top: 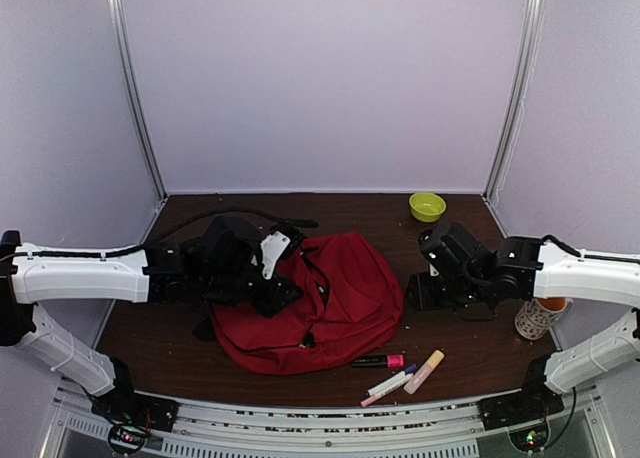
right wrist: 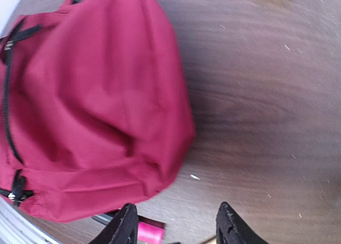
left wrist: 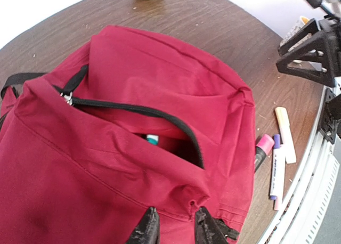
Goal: Pack the student bag
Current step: Pick up the pen from the corner of the board.
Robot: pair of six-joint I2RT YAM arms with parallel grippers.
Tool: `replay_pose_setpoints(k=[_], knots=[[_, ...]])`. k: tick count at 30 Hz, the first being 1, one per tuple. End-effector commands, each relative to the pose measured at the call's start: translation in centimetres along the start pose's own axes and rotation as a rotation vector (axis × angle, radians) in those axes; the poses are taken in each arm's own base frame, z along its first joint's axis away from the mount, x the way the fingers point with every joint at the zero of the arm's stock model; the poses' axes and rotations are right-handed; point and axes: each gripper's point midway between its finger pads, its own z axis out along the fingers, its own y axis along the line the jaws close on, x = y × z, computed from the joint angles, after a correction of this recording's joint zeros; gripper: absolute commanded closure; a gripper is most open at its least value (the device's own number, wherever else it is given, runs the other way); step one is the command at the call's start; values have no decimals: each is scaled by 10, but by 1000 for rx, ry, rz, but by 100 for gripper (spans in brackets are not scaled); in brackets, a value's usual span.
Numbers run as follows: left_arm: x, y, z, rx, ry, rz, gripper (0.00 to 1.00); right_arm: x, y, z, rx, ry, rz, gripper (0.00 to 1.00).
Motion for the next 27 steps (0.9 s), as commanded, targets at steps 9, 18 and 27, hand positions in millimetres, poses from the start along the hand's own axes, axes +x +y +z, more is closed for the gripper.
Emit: replay_pose_setpoints(k=[9, 18, 27], knots=[[-19, -12, -9, 5, -91, 57, 76, 85, -65, 10, 240, 263, 209, 48], [-16, -10, -11, -5, -94, 64, 76, 130, -63, 17, 184, 404, 259, 0], [-13, -10, -8, -6, -95, 77, 76, 142, -57, 22, 175, 449, 285, 2]])
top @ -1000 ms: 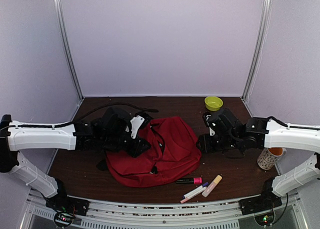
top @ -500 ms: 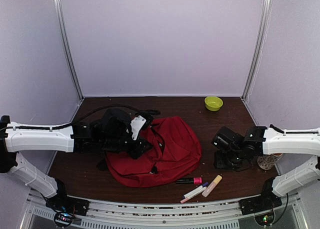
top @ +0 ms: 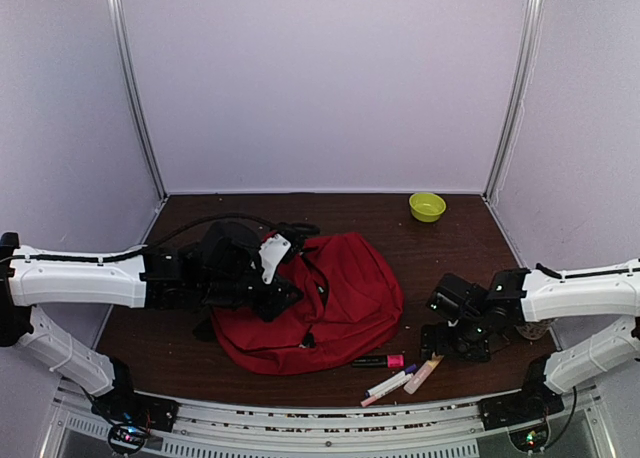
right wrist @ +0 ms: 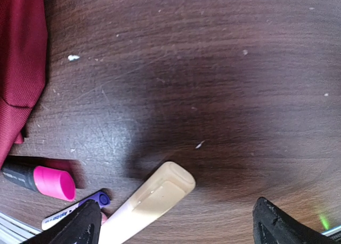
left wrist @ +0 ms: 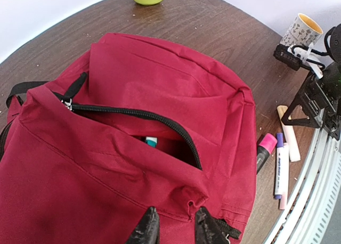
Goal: Pack the student bag
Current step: Pick up the pen from the corner of the board.
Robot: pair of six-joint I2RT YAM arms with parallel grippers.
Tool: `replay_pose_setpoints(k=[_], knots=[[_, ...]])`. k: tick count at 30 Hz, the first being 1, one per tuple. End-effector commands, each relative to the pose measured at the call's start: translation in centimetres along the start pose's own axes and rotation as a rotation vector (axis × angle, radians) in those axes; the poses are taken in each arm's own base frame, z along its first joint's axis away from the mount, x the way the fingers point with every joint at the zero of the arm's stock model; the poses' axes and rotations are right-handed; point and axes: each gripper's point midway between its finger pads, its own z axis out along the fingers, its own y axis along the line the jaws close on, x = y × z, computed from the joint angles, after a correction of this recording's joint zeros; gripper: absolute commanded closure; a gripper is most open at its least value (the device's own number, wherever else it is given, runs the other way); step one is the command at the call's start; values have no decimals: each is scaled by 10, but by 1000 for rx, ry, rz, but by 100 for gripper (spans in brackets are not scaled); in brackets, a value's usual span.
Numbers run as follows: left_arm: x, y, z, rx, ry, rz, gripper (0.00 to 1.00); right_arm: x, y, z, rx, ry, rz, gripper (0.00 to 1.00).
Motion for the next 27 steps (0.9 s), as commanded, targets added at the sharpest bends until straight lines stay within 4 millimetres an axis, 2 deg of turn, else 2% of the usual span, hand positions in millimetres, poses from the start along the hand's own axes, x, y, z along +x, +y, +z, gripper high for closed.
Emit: replay_pose_setpoints(k=[1, 11, 16, 27], knots=[[-13, -3, -4, 5, -62, 18, 76, 5, 5, 5, 4, 25, 14, 3], [-10, -2, -2, 4, -58, 24, 76, 4, 5, 10, 80, 37, -15, 12], [-7, -3, -1, 14, -61, 18, 76, 2, 10, 13, 76, 39, -20, 31], [-1, -2, -2, 17, -60, 6, 77, 1, 14, 19, 84, 36, -25, 49]])
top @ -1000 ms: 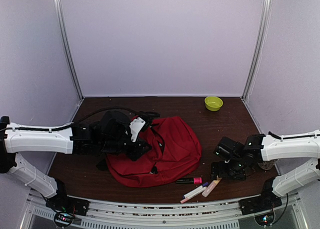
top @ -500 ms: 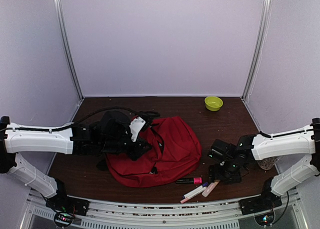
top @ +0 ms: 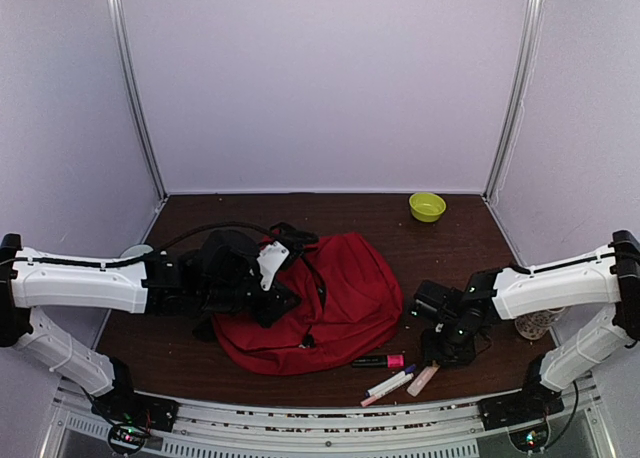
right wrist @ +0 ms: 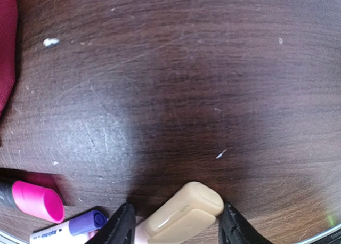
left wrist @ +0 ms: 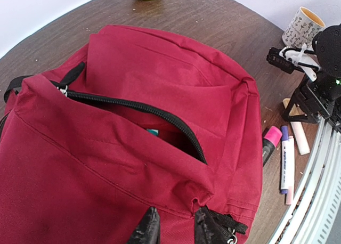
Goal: Pack the student bag
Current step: Pick up the pen from the corner of the board.
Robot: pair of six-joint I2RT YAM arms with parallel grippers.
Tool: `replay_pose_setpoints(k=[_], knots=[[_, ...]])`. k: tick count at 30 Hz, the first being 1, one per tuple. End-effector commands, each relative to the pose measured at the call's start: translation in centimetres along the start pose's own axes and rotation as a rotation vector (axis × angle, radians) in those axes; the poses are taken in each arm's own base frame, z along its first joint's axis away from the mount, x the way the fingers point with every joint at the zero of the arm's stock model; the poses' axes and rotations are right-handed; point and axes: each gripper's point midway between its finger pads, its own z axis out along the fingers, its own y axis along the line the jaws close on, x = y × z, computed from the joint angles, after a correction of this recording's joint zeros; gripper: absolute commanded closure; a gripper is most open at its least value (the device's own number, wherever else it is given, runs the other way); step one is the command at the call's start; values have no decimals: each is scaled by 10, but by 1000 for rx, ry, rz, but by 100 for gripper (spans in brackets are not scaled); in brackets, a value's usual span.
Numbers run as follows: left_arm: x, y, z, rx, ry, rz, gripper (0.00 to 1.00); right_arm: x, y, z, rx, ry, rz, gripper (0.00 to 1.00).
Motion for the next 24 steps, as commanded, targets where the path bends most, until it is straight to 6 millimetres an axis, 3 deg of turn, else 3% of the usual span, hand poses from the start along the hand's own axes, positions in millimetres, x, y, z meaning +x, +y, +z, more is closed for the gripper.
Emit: replay_pose_setpoints(k=[1, 8, 19, 24], knots=[[-15, -5, -7, 19, -67, -4, 77, -9, 6, -3, -2, -38, 5, 50], [-16, -6, -8, 24, -73, -4, 77, -18, 6, -4, 7, -75, 6, 60], [-19, -7, -8, 28, -78, -3, 76, -37, 8, -9, -24, -147, 24, 84], [-21, -8, -9, 33, -83, -2, 76, -44, 9, -14, -40, -170, 20, 88]])
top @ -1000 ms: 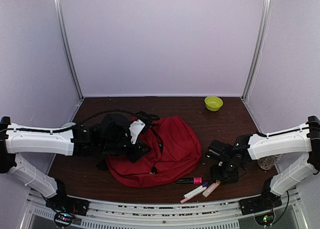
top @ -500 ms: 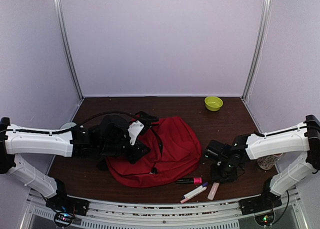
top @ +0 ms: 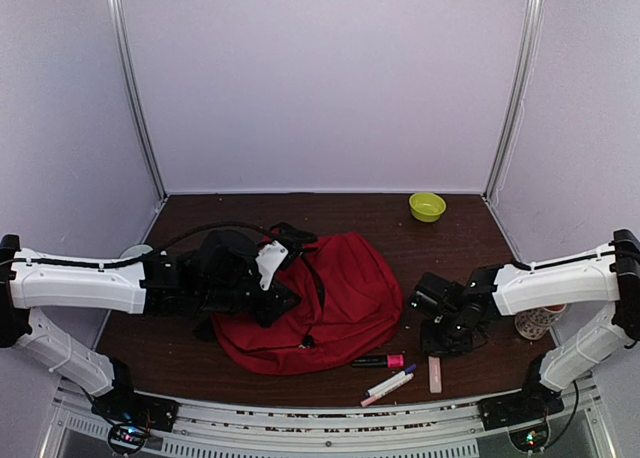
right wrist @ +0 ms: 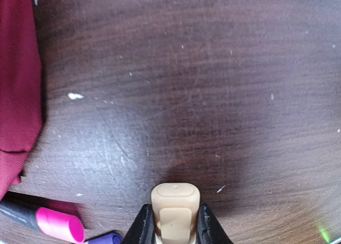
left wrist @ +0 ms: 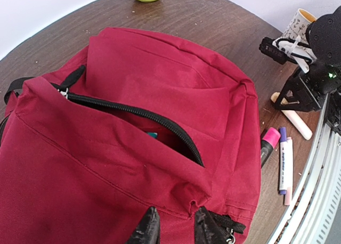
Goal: Pack the student bag
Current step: Pick up the pen from the corner of the board, then pass from the right arm to the left
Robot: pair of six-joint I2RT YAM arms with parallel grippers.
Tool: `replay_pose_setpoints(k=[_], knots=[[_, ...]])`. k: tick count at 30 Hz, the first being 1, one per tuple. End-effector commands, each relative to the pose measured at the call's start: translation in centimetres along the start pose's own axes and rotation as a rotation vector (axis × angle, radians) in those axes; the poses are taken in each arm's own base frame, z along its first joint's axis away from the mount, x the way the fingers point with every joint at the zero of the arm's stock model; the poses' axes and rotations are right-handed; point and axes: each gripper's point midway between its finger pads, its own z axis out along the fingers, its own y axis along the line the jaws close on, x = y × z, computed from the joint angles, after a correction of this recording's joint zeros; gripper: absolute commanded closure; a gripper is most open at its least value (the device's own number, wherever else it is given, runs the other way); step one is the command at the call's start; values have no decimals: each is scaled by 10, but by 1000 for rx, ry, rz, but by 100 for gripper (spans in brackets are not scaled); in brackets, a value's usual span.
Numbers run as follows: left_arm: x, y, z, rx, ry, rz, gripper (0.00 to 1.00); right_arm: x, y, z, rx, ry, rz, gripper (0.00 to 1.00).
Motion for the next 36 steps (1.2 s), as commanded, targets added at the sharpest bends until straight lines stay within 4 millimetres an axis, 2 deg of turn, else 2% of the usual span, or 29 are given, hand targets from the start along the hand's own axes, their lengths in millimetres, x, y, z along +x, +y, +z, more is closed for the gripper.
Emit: replay_pose_setpoints(k=[1, 7, 19, 24, 29, 36], knots=[[-21, -8, -7, 29, -75, -2, 76, -19, 7, -11, -34, -77, -2, 88], [-30, -12, -12, 41, -95, -5, 76, -38, 16, -38, -95, -173, -14, 88], [-46, -25, -22, 50, -140, 6, 75, -79, 48, -126, -394, -396, 73, 91], [-56, -32, -27, 50, -169, 11, 68, -88, 69, -159, -524, -405, 123, 97], [-72, -48, -27, 118, -209, -4, 62, -94, 95, -186, -649, -428, 133, 100], [-98, -87, -19, 311, -240, -43, 57, -92, 118, -202, -682, -446, 98, 100]])
